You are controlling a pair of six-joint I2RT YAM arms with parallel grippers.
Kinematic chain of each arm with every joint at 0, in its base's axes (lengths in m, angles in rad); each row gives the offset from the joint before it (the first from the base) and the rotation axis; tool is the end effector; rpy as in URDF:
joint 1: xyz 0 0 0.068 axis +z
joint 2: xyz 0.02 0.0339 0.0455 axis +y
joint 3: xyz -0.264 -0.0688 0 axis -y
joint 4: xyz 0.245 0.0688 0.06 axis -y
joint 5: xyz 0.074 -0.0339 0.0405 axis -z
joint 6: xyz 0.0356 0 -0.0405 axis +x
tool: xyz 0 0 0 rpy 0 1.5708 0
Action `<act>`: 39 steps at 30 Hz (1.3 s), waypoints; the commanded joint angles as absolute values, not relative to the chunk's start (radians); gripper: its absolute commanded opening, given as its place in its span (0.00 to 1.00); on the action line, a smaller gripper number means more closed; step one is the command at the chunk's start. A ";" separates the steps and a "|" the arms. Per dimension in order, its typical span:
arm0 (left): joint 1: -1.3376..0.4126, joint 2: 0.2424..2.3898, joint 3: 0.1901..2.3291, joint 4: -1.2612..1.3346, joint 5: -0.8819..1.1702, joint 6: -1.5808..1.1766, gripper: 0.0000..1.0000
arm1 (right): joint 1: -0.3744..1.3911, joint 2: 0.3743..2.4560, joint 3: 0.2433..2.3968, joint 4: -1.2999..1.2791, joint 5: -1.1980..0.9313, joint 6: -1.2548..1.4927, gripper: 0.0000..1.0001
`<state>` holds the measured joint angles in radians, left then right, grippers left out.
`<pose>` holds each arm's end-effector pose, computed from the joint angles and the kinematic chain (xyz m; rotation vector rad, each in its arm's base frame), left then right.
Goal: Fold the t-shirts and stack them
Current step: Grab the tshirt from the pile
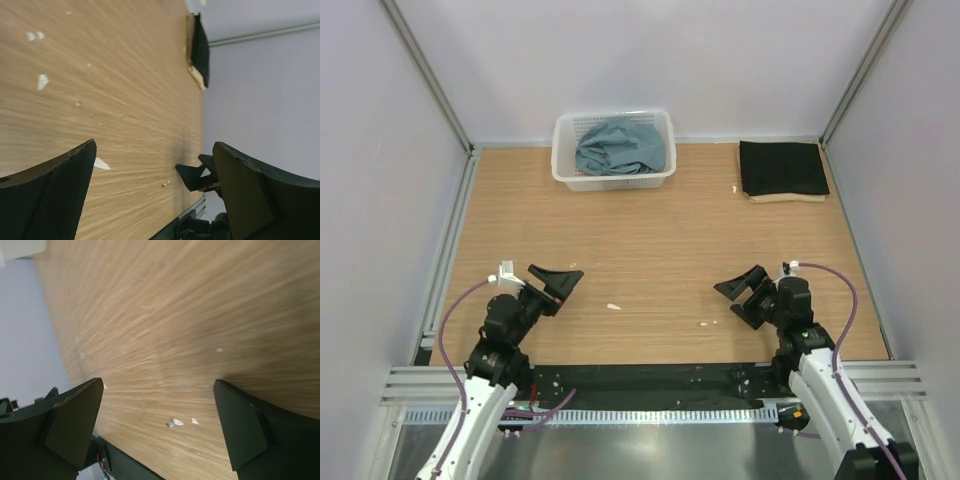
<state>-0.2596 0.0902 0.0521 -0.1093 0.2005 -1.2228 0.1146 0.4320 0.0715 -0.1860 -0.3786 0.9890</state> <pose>0.1063 -0.0356 0.1719 -0.7268 1.7431 -1.2352 0.1198 0.0270 0.1381 0.7318 2.1371 1.0283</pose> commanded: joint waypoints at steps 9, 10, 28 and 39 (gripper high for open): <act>-0.256 0.486 0.334 -0.333 0.080 -1.082 1.00 | 0.127 1.263 0.537 0.307 -0.265 0.962 0.99; -0.253 0.517 0.389 -0.339 0.103 -1.051 1.00 | 0.133 1.344 0.614 0.310 -0.274 0.944 0.98; -0.245 0.721 0.661 -0.422 0.298 -0.667 0.92 | 0.365 2.404 2.262 -0.210 -0.013 0.666 0.75; -0.242 0.756 0.690 -0.482 0.249 -0.637 0.84 | 0.466 2.549 2.414 -0.248 0.120 0.506 0.45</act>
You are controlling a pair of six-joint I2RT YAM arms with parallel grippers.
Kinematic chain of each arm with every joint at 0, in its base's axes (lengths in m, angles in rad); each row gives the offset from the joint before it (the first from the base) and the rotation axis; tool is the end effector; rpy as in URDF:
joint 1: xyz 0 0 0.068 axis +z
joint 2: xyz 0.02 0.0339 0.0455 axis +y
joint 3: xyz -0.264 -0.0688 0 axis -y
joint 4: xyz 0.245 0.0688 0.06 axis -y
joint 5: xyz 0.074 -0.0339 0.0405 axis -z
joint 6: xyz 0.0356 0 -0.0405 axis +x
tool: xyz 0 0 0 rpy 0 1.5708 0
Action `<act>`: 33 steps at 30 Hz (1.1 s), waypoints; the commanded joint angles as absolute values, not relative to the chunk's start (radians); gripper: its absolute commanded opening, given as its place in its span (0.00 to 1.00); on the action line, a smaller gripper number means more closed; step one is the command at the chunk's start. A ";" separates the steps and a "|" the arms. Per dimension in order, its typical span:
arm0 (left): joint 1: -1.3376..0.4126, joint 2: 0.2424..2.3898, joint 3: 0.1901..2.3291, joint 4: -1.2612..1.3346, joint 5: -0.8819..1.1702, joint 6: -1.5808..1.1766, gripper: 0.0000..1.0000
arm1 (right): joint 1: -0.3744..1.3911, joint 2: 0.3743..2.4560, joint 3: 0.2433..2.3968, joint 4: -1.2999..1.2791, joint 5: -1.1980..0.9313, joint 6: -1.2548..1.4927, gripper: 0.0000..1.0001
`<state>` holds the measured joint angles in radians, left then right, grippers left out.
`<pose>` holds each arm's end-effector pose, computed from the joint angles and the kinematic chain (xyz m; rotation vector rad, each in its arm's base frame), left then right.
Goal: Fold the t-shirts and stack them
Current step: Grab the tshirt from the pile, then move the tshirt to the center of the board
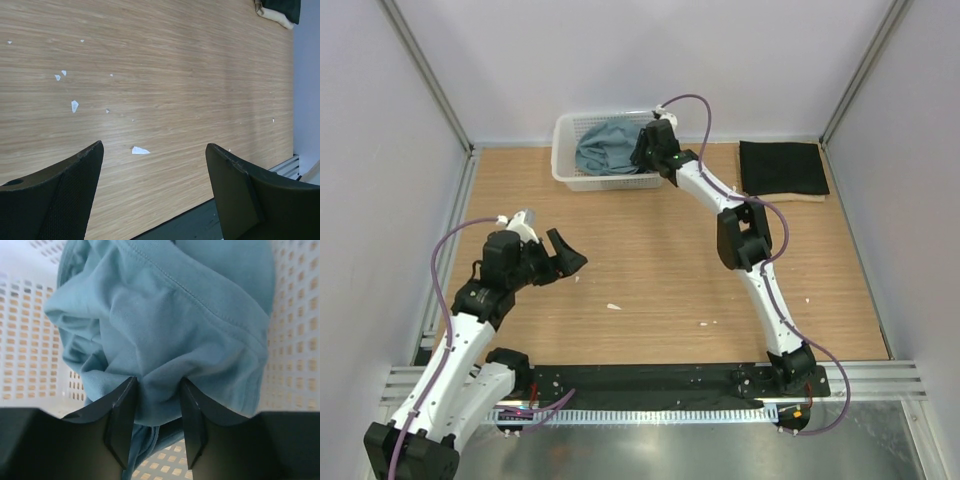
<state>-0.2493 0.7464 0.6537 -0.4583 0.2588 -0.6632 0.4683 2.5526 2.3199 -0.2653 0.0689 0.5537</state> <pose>0.1606 -0.0503 0.2731 -0.2960 2.1909 -0.8009 0.5258 0.2632 0.2097 0.1336 2.1108 0.5513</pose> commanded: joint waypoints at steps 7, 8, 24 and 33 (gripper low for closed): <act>-0.241 0.759 0.715 -0.517 0.242 -0.650 0.83 | 0.466 2.521 2.589 -0.138 0.103 0.644 0.01; -0.242 0.758 0.716 -0.517 0.244 -0.661 0.83 | 0.466 2.495 2.609 -0.127 0.089 0.670 0.01; -0.239 0.718 0.804 -0.451 0.265 -0.750 0.82 | 0.659 1.689 2.236 -0.446 -0.071 0.603 0.01; -0.241 0.744 0.889 -0.428 0.322 -0.753 0.84 | 0.746 1.117 1.532 -0.601 0.054 0.499 0.73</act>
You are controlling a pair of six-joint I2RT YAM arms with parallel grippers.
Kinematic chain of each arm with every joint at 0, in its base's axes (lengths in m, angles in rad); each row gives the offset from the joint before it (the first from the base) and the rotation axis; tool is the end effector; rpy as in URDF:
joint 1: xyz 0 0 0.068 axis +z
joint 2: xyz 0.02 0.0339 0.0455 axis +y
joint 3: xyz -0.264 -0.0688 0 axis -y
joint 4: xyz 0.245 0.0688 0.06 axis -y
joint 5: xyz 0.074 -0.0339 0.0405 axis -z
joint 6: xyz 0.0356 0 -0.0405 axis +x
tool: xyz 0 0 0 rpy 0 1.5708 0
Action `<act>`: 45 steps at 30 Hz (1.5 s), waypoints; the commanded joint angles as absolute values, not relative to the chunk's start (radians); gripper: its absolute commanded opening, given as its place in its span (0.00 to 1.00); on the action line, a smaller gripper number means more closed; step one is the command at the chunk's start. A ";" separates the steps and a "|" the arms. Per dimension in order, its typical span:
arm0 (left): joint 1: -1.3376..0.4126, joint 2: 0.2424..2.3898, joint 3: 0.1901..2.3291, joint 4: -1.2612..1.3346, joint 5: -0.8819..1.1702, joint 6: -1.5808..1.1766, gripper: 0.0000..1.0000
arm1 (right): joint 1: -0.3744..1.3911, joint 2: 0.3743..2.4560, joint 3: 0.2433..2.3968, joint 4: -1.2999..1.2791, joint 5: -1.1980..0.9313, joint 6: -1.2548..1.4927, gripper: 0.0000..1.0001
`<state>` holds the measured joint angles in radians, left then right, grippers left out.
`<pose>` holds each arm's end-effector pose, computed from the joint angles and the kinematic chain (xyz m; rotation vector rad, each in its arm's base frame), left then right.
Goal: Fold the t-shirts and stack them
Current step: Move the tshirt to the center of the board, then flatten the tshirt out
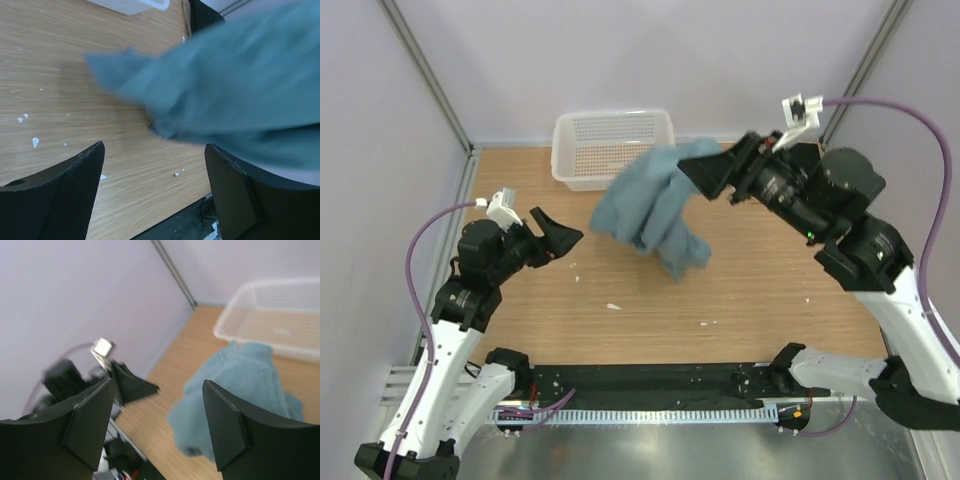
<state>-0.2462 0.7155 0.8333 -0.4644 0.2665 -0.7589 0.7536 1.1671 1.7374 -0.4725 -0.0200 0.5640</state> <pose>0.1518 -0.0478 0.3383 -0.3265 1.9910 -0.9152 0.1448 0.1368 0.5498 -0.1657 1.5602 1.0717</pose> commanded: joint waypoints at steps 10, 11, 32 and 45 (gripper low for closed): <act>-0.569 1.057 0.982 -0.529 0.252 -0.670 0.75 | 0.744 0.957 0.990 -0.827 0.146 0.558 0.84; -0.601 1.101 0.986 -0.549 0.185 -0.684 0.75 | 0.742 0.960 0.962 -0.815 0.149 0.560 0.83; -0.453 1.748 1.107 -0.538 0.181 -0.571 0.68 | 0.442 1.416 0.997 -0.611 -0.163 0.345 0.84; -0.445 1.867 1.143 -0.519 0.232 -0.589 0.19 | 0.437 1.489 0.945 -0.549 -0.199 0.387 0.64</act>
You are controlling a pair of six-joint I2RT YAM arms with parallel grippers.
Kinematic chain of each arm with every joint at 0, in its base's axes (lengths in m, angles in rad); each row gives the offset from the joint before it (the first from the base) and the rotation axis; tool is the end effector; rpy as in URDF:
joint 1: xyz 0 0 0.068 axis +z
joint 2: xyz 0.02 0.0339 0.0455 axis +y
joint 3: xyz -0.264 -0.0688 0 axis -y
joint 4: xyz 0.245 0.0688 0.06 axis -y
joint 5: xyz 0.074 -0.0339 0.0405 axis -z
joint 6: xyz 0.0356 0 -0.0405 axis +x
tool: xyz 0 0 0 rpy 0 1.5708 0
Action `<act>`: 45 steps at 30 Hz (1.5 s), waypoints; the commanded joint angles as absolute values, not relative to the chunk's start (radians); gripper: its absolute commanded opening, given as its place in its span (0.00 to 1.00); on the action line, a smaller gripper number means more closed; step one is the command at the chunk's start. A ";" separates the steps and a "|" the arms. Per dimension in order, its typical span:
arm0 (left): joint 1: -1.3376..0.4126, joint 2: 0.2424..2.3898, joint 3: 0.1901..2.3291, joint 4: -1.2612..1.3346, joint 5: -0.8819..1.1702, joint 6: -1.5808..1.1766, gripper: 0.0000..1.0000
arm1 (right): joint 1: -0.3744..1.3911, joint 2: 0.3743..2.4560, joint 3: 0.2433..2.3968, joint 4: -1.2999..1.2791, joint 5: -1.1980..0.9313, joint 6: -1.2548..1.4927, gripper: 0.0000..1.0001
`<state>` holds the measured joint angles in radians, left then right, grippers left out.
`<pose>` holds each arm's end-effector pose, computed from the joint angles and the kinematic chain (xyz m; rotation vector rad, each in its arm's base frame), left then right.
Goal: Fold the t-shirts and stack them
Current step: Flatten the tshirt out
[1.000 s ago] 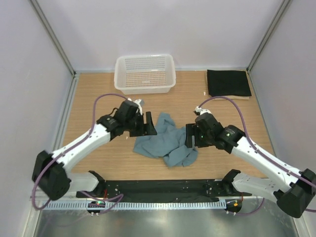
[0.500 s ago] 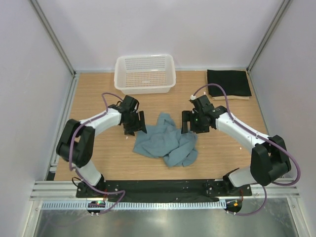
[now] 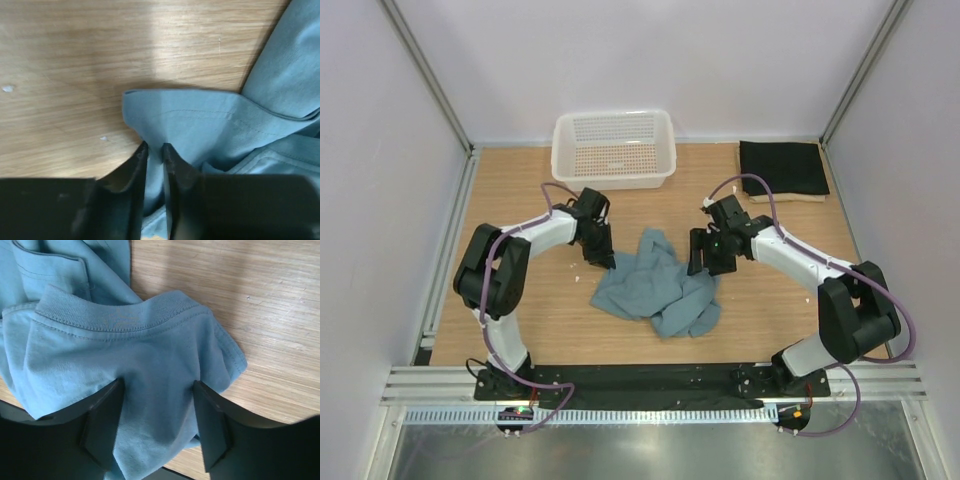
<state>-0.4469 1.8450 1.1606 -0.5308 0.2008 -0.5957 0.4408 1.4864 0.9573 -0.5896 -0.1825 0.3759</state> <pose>0.3190 -0.1608 0.1572 -0.1626 2.8849 -0.5109 0.2569 0.1284 0.2066 -0.1475 2.7548 0.4835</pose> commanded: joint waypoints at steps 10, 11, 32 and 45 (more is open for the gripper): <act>-0.445 1.597 1.270 -0.613 0.105 -0.591 0.00 | 0.437 1.464 1.021 -0.613 -0.134 0.394 0.03; -0.445 1.535 1.308 -0.618 0.083 -0.592 0.00 | 0.437 1.448 1.066 -0.635 -0.115 0.374 0.02; -0.443 1.084 1.952 -0.739 -0.247 -0.385 0.00 | 0.437 0.833 1.330 -0.455 0.103 0.398 0.01; -0.443 1.171 2.419 -0.741 -0.374 -0.213 0.00 | 0.436 1.261 1.633 -0.032 -0.072 0.742 0.01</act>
<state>-0.4473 1.2060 2.3867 -0.8040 -0.2916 -0.2947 0.4412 1.2152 1.5356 -0.1913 -0.0090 0.6388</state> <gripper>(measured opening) 0.006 0.068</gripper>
